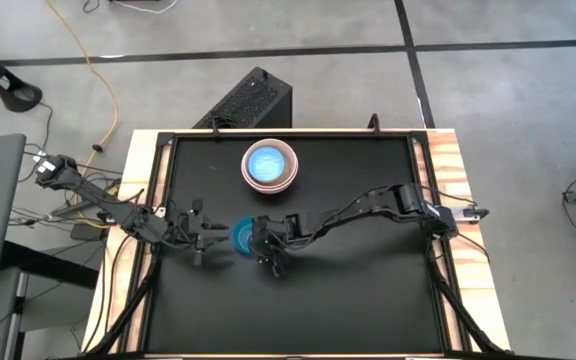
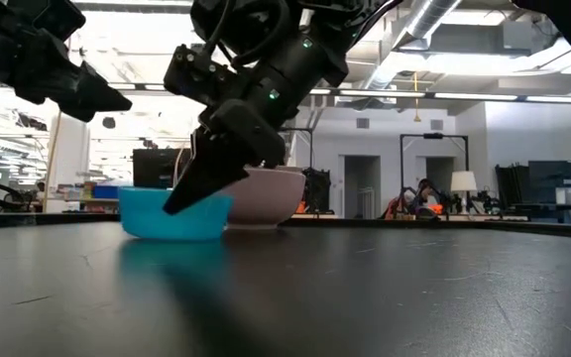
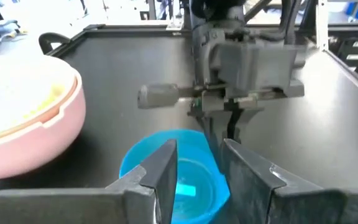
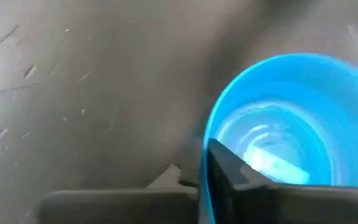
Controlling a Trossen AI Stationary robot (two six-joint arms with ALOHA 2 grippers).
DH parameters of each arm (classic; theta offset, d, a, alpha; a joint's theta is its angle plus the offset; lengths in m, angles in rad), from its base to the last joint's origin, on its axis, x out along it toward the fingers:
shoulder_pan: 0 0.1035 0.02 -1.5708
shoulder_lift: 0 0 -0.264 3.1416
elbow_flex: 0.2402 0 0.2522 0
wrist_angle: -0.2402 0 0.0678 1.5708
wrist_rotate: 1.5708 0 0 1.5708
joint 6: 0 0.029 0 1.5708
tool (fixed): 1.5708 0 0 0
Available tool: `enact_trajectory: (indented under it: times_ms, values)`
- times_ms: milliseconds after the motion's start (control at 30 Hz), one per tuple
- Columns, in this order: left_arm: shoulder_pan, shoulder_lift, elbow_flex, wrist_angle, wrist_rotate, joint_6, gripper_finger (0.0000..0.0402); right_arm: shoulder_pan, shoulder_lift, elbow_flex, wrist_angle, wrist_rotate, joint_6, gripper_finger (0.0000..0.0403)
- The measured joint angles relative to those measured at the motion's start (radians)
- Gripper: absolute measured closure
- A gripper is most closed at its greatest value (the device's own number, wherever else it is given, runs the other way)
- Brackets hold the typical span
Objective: Nest bowls inside each other
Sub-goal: Stack the blue transparent bowl on top of the blue patterned bowl
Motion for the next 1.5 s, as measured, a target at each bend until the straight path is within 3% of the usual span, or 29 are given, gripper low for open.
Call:
enact_trajectory:
  times_ms: [167,333,433,667,1033,1500]
  values:
    - [0.000,-0.002,-0.001,0.001,0.005,0.007,0.0284,-0.006,-0.031,0.001,-0.022,-0.056,0.026,0.0389]
    - [0.000,-0.002,-0.001,-0.018,0.004,0.011,0.0284,-0.005,-0.120,0.083,-0.202,-0.108,0.006,0.0397]
    - [0.000,-0.002,-0.001,-0.026,0.003,0.011,0.0284,-0.020,-0.175,0.130,-0.260,-0.053,-0.034,0.0398]
    - [0.000,-0.002,-0.001,-0.020,0.000,0.017,0.0284,-0.128,-0.252,0.163,-0.212,0.053,-0.127,0.0399]
    - [0.000,-0.002,-0.001,-0.018,0.000,0.009,0.0284,-0.332,-0.177,0.160,-0.180,0.075,-0.043,0.0400]
    - [0.000,-0.001,0.000,-0.021,0.001,0.010,0.0284,-0.347,-0.147,0.157,-0.233,0.130,-0.001,0.0400]
